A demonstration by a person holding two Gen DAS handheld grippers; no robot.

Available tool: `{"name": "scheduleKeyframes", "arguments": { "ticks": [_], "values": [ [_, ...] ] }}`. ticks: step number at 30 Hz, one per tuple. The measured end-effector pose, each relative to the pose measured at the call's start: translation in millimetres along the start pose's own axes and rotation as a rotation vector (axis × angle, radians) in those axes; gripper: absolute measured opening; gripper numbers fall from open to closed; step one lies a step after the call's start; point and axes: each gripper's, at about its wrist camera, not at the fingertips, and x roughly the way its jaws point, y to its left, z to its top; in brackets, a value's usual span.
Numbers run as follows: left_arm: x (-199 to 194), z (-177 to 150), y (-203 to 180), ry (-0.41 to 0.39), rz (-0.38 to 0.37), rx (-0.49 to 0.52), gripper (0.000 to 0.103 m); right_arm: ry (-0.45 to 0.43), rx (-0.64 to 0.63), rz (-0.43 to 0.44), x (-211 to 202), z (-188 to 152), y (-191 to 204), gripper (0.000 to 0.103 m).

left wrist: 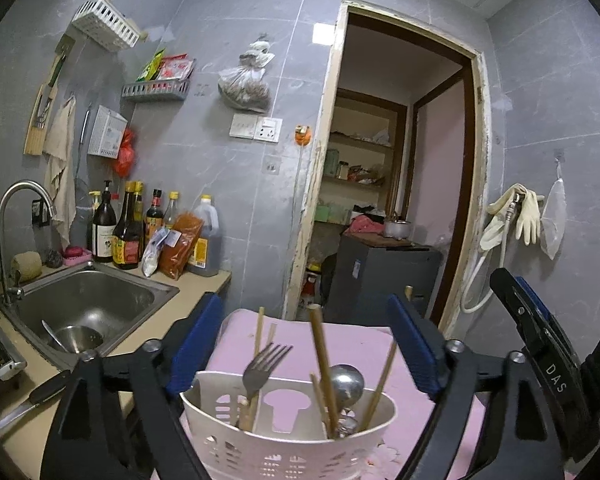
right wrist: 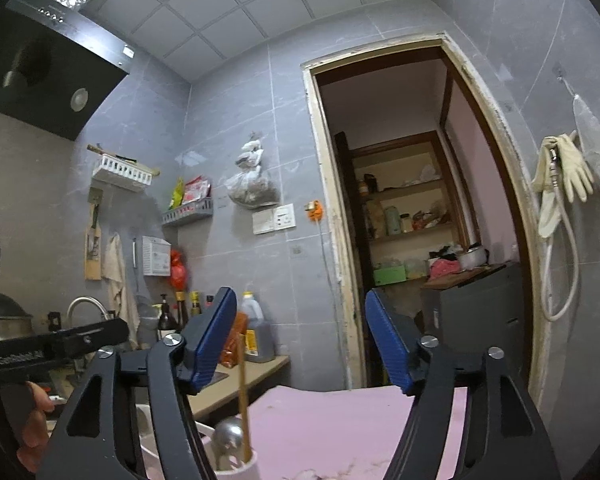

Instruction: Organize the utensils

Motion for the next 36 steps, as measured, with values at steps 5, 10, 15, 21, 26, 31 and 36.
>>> {"name": "scheduleKeyframes", "arguments": {
  "ticks": [5,10,15,21,26,31,36],
  "values": [
    [-11.7,-7.5,-10.6,-0.012,-0.005,0.004,0.096,0.024,-0.029,-0.026,-17.2,1.4,-11.1,0.079],
    [-24.1,-19.2,-17.9,0.007,-0.021,-0.002,0.101,0.054,-0.028,-0.050,-38.8,1.3,-20.8,0.089],
    [-35.4,-32.4,-22.7,0.043,-0.038,0.003,0.101,0.083,-0.020,-0.067,-60.6,0.5,-25.4,0.102],
    [-48.1,-49.1,-23.9,0.091,-0.034,0.001,0.101,0.117,-0.035,-0.090,-87.5,1.7,-22.7,0.103],
    [-61.3,-63.8,-25.1,0.128,-0.008,0.008,0.101,0.154,-0.042,-0.128,-110.0,2.1,-19.1,0.103],
    [-76.9,-75.4,-26.5,0.136,0.006,0.027,0.101,0.199,-0.043,-0.161,-129.9,-2.5,-14.4,0.103],
    [-91.9,-88.3,-34.5,0.138,0.018,0.077,0.101,0.248,-0.035,-0.177,-146.8,-10.1,-13.1,0.103]
  ]
}}
